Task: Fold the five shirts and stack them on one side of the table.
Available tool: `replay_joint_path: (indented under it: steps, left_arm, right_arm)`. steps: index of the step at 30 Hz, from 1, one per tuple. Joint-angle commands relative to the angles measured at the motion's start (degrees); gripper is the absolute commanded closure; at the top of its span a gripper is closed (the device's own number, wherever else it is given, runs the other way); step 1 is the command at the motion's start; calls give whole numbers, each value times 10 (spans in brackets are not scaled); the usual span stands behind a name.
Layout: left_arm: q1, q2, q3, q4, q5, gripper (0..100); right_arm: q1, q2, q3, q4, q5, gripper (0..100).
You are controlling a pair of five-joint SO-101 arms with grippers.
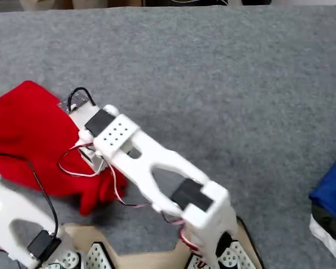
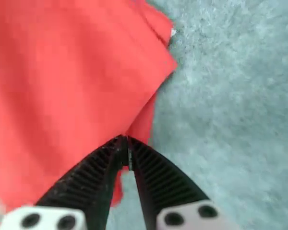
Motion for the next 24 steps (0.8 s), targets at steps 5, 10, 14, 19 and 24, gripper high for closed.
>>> replay_joint_path:
  steps: [5,10,14,19,24]
  left_arm:
    - [-14,-8,24,4,-21,981]
    - [-15,-8,57,4,-21,981]
    - [-14,-8,62,4,-21,981]
    - [-9,-8,61,4,-21,981]
    - [-7,-8,59,4,-21,981]
  right_arm:
    - [-3,138,-265,49,-60,985]
    - [-1,229,-451,123,-71,985]
    - [0,297,-560,190,-71,960]
    - [8,319,-592,194,-83,849]
    - [36,321,-589,194,-120,886]
